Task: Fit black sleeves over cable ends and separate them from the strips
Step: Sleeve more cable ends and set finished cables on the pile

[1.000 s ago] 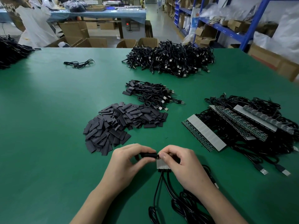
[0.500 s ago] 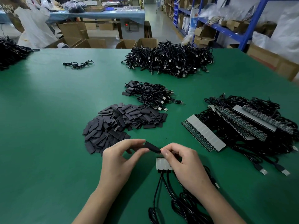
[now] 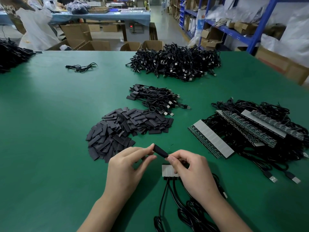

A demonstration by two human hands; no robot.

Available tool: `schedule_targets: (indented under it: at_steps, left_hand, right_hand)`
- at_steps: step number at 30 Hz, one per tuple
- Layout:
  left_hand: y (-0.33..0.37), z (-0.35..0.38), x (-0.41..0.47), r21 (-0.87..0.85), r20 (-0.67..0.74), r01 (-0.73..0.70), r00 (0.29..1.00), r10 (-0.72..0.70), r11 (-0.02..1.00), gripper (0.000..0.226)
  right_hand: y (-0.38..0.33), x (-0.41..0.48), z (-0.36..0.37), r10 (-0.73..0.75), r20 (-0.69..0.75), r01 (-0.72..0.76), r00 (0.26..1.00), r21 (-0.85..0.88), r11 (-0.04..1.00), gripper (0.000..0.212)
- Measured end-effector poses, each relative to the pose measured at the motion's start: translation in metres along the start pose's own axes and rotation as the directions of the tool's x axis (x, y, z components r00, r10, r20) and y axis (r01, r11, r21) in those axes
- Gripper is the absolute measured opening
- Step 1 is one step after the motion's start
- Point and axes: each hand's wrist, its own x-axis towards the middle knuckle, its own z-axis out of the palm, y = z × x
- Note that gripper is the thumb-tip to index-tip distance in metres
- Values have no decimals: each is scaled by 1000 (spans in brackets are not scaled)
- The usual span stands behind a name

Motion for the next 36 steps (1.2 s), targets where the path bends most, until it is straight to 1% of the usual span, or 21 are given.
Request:
schedule_targets:
  at_steps: [4,9,12,15,20,24,26,28,30,31,33,34,36]
  left_hand:
    - [1,-2,0,-2,49,8,999,-8,1000,28]
    - [3,-3,0,-100,47,79,996,-75,992,29]
    - [5,-1,0,-106,92,64,994,-54,992,36]
    - [5,-1,0,-102,114,54,993,-43,993,40]
    - [3,-2,0,-106,131,52,991,-38,993,40]
    - [4,-1,1,-139,159,97,984,-74,985,40]
    - [4,-2,2,-171,140,119,985,-95,978,37]
    - [4,-1,2,-290,116,218,975,-192,932,28]
    - [6,1,3,-443,150,357,934,-325,822,15]
    - [8,3,4,-515,183,408,912,-368,754,12]
    - [11,6,4,-626,240,466,878,-414,626,10]
    - [11,6,5,-651,255,481,867,-427,587,9]
    - [12,5,6,-671,262,496,854,-449,552,7]
  right_hand:
    - [-2,0,-2,13,2,-13,1000,8,1000,21]
    - [-4,1,-3,44,10,-44,999,63,997,22]
    - [-5,1,-4,55,22,-57,998,91,994,22]
    - [-4,1,-5,55,33,-59,998,112,992,24]
    - [-3,2,-5,51,40,-56,998,124,991,25]
    - [0,1,-5,47,43,-52,998,130,990,24]
    - [1,2,-4,37,37,-41,999,129,991,22]
    - [1,2,-4,21,33,-25,999,123,992,19]
    - [1,2,-2,-6,38,2,999,104,995,16]
    - [0,1,-2,-17,47,13,999,85,996,14]
    - [0,1,-1,-27,65,25,997,41,999,11]
    - [0,1,-1,-34,68,33,997,18,999,9]
    - [1,2,-5,-48,72,53,996,-65,996,6]
